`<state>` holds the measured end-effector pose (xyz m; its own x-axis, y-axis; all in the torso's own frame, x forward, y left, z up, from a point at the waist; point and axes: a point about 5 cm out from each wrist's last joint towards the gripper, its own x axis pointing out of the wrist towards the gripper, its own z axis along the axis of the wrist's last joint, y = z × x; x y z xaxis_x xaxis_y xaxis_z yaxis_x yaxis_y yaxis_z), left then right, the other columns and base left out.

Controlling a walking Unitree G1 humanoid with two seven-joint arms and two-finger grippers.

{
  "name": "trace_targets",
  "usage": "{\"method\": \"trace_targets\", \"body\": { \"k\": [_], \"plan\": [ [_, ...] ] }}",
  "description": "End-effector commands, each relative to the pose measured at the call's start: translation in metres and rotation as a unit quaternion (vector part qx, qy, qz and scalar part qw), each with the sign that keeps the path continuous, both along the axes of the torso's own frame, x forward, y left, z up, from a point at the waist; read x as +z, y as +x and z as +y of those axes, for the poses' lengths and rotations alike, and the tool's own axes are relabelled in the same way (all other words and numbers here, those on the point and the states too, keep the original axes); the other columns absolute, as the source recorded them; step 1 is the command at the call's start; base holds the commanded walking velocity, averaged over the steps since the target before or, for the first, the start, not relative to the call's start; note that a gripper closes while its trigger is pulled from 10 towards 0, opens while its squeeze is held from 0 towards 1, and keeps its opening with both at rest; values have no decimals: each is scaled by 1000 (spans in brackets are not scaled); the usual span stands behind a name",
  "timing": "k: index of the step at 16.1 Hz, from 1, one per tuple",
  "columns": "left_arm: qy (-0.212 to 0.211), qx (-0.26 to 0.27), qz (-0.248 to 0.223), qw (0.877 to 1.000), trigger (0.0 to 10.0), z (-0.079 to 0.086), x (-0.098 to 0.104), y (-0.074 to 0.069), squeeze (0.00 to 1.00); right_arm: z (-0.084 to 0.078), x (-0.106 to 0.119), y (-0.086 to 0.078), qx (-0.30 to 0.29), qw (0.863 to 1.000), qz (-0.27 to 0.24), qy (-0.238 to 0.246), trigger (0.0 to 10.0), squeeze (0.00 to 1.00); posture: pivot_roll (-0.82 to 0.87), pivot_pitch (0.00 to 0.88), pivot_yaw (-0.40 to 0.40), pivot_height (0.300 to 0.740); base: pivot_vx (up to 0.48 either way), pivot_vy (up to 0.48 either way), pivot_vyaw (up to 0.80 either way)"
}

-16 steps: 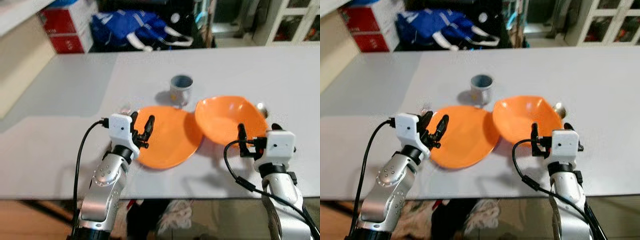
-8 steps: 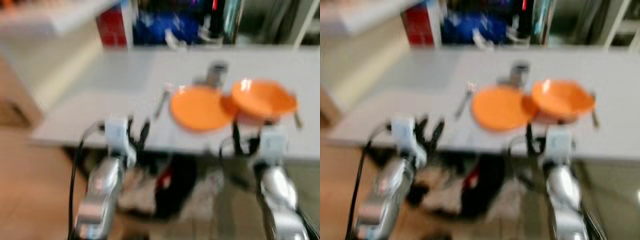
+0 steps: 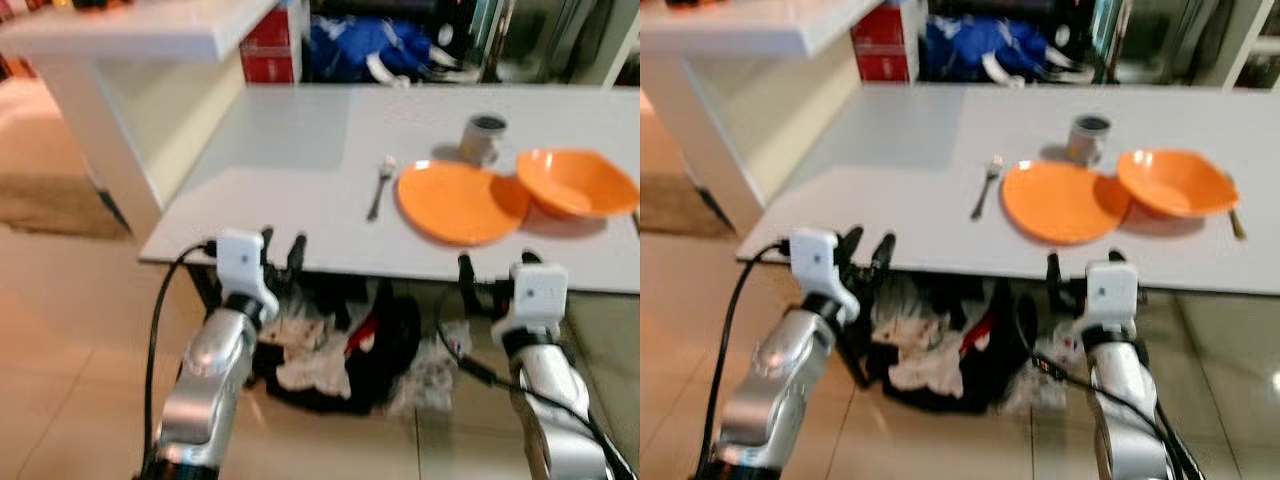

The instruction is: Setting the table

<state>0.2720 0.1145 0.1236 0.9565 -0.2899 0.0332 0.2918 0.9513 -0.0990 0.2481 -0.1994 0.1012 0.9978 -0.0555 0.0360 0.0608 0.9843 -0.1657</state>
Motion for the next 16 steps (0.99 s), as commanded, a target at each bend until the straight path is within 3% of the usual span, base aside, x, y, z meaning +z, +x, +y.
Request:
{"method": "trace_targets", "body": {
  "k": [1, 6, 16],
  "plan": [
    [-6, 7, 0, 1000, 10000, 1, 3, 3, 0, 1, 1, 1, 4, 1000, 1, 4, 10000, 0, -155, 0, 61, 740, 0, 0, 0],
    [-7, 19, -1, 1000, 10000, 2, 3, 3, 0, 4, 0, 4, 12, 1000, 6, 5, 10000, 0, -141, 0, 50, 740, 0, 0, 0],
    [-34, 46, 18, 998, 10000, 8, 0, 3, 0, 8, -5, 3, 33, 999, 18, 13, 10000, 0, -123, 0, 35, 740, 0, 463, 0]
  ]
}}
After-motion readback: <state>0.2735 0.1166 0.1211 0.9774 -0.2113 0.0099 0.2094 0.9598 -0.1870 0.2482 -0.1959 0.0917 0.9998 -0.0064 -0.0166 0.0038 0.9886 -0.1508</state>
